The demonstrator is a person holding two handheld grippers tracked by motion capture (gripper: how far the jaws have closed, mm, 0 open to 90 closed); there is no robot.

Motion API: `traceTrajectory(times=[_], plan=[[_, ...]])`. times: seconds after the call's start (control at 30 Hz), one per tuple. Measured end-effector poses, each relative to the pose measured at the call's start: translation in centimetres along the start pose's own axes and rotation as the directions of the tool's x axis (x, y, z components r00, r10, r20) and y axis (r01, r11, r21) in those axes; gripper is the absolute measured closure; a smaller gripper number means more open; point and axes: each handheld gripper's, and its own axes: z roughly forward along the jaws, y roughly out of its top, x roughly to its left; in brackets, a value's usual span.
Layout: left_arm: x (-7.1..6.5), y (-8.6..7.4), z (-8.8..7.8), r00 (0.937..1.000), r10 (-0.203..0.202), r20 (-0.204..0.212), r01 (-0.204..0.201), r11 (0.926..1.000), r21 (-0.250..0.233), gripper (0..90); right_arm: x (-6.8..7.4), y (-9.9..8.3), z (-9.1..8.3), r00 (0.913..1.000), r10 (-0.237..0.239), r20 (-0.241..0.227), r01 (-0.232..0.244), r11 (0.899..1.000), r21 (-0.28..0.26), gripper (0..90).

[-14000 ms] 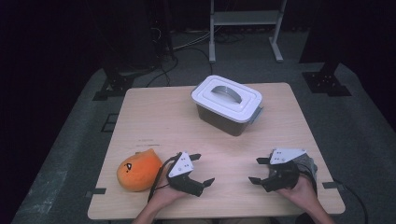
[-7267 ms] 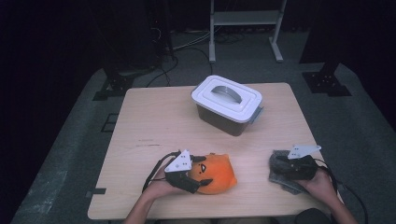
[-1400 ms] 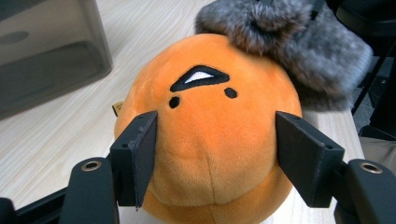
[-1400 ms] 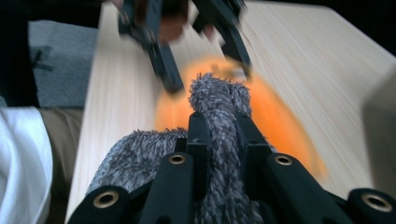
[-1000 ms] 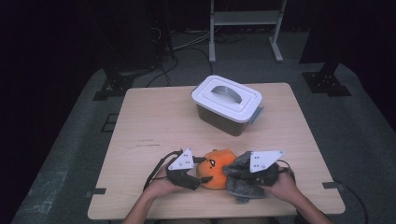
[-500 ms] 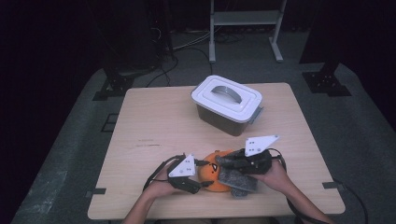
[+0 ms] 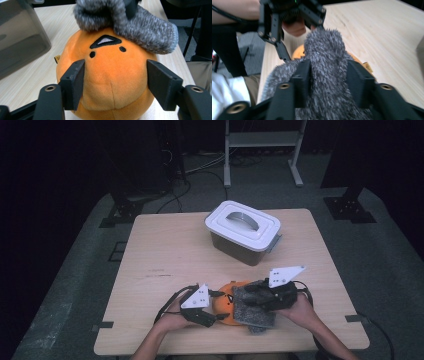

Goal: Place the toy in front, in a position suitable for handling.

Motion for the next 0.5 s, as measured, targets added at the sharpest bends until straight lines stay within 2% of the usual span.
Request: traceTrajectory(times=[0.03,0.07,0.13,0.2,0.3,0.33,0.37,0.4,0.5], plan=[[0.0,0.0,0.0,1.0000,0.000,0.000,0.000,1.0000,0.000,31.0,0.0,0.0,0.0,1.0000,0.000,0.000,0.000,1.000,0.000,57.2],[0.1,-0.1,0.0,0.9999,-0.009,-0.007,0.009,1.0000,0.002,27.3,-0.1,-0.1,0.7,1.0000,-0.002,-0.006,0.002,1.000,0.016,66.6],[0.3,-0.1,-0.1,0.9984,-0.055,-0.013,0.055,0.9985,0.005,24.9,-0.1,-0.2,0.8,1.0000,0.001,-0.010,-0.001,1.000,0.018,69.1],[0.5,-0.1,0.1,0.9965,-0.080,-0.024,0.080,0.9961,0.035,18.8,0.1,-0.4,0.7,1.0000,0.008,-0.005,-0.008,1.000,0.012,72.6],[0.8,0.1,0.2,0.9927,-0.113,-0.043,0.116,0.9903,0.077,14.0,0.7,-0.9,0.6,1.0000,-0.002,0.009,0.001,1.000,0.006,74.7],[1.0,0.0,0.1,0.9864,-0.162,-0.031,0.164,0.9826,0.088,11.3,1.1,-1.2,0.5,0.9999,-0.005,0.014,0.005,1.000,0.003,75.7],[1.0,0.0,0.1,0.9864,-0.162,-0.031,0.164,0.9826,0.088,11.1,1.1,-1.2,0.5,0.9999,-0.005,0.014,0.005,1.000,0.003,75.7],[0.9,0.0,0.2,0.9832,-0.181,-0.020,0.182,0.9797,0.084,11.1,1.3,-1.4,0.4,0.9998,-0.006,0.018,0.006,1.000,0.002,76.1],[0.6,0.4,0.4,0.9831,-0.183,-0.011,0.183,0.9798,0.081,9.3,1.8,-1.7,0.3,0.9997,0.003,0.025,-0.003,1.000,0.000,76.8]])
